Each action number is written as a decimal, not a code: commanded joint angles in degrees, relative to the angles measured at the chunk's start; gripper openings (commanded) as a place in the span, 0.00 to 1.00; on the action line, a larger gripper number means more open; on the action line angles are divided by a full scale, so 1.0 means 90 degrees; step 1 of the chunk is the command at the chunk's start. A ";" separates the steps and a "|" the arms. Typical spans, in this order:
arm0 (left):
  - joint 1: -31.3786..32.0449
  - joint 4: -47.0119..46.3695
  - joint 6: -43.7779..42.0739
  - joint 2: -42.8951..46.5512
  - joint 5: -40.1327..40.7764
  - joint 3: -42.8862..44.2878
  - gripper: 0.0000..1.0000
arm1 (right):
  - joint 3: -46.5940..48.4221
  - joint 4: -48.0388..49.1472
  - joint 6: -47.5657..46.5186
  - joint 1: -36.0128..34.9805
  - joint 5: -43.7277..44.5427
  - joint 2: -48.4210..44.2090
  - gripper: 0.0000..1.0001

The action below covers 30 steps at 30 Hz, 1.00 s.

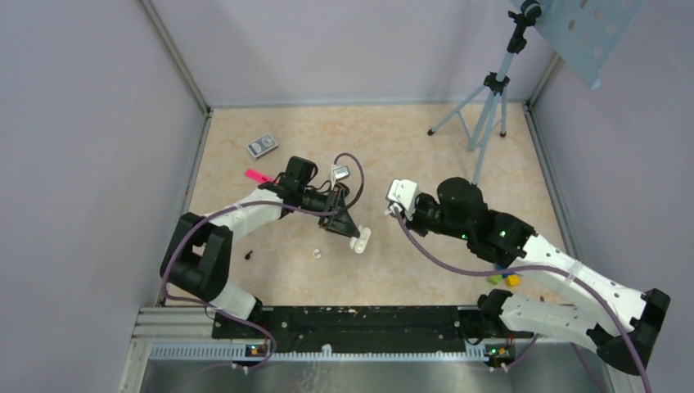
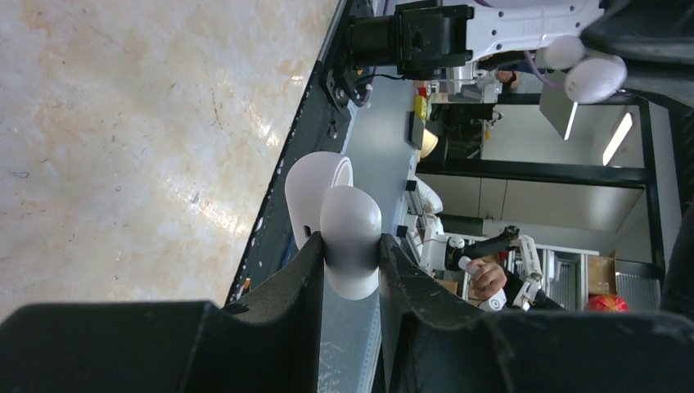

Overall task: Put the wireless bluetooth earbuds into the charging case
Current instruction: Insert the left earbud into the left side groove of the charging case.

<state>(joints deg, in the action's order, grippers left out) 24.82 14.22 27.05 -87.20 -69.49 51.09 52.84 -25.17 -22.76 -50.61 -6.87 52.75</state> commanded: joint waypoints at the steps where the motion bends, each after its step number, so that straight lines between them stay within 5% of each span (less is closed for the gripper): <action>1: 0.0127 0.0278 -0.0501 -0.0172 -0.0201 0.0263 0.00 | -0.0118 0.0518 -0.0810 -0.0444 0.0131 0.0098 0.00; 10: 0.0210 0.0525 -0.0778 -0.0312 -0.0068 0.0648 0.00 | -0.0487 0.0705 -0.1611 -0.1246 0.0433 0.0049 0.00; 14: 0.0212 -0.0608 0.0356 0.0069 0.0859 0.0278 0.00 | -0.0292 0.1414 0.0460 -0.1247 0.1516 0.0131 0.00; 18: 0.0230 -0.2477 0.1781 0.1050 0.1775 -0.0597 0.00 | 0.0210 0.0957 0.2803 -0.1250 0.2455 0.0332 0.00; 24: 0.0230 -0.4109 0.2789 0.1434 0.2323 -0.1361 0.00 | 0.0704 0.0136 0.5292 -0.1242 0.2376 0.0719 0.00; 30: 0.0228 -0.4108 0.2772 0.1564 0.2490 -0.1320 0.00 | 0.0543 0.0005 0.7288 -0.1242 0.2222 0.0801 0.00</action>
<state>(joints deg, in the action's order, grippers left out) 26.68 -16.73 49.98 -75.02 -49.21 38.74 57.21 -23.64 25.47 -61.39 12.58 60.01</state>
